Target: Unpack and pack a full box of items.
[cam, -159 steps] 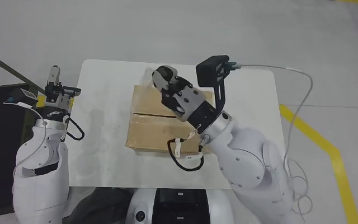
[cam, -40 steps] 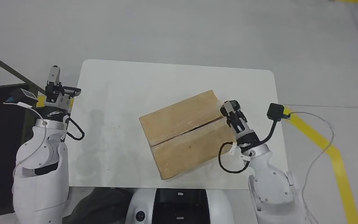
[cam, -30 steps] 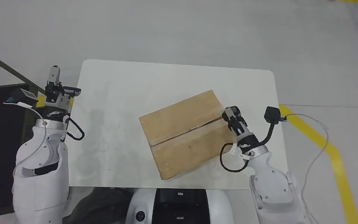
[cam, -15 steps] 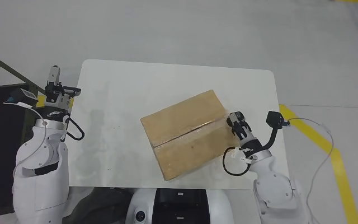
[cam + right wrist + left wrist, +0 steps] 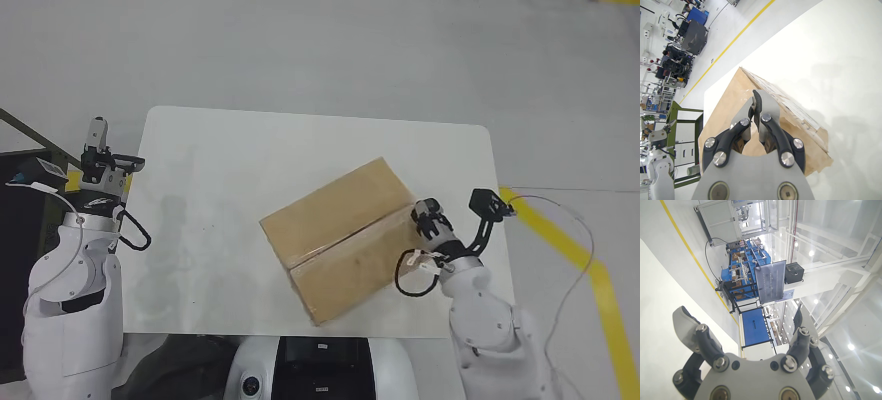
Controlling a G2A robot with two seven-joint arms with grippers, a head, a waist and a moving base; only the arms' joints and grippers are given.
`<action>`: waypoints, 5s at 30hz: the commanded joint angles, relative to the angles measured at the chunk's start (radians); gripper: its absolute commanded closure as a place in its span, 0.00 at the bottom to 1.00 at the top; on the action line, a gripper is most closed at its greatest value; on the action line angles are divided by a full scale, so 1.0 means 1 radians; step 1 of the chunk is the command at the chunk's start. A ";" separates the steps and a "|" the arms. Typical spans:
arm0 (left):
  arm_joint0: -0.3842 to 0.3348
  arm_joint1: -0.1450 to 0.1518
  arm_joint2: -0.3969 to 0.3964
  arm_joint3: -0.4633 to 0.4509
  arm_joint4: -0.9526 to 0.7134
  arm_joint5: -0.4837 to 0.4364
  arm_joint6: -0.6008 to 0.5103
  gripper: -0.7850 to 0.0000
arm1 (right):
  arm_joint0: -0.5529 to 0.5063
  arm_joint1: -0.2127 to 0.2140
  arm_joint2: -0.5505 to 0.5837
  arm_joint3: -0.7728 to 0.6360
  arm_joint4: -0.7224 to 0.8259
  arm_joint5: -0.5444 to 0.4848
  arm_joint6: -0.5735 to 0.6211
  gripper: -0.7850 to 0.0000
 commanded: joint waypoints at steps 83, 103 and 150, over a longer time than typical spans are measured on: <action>0.000 0.000 0.000 0.000 0.000 0.000 0.000 0.00 | 0.213 -0.067 -0.164 -0.084 -0.177 0.014 0.230 1.00; 0.000 0.000 0.000 0.000 0.000 0.000 0.000 0.00 | 0.379 -0.031 -0.103 0.115 0.162 -0.252 0.713 1.00; 0.000 0.000 0.000 0.000 0.000 0.000 0.000 0.00 | 0.536 -0.005 -0.349 0.348 0.338 -0.176 0.921 1.00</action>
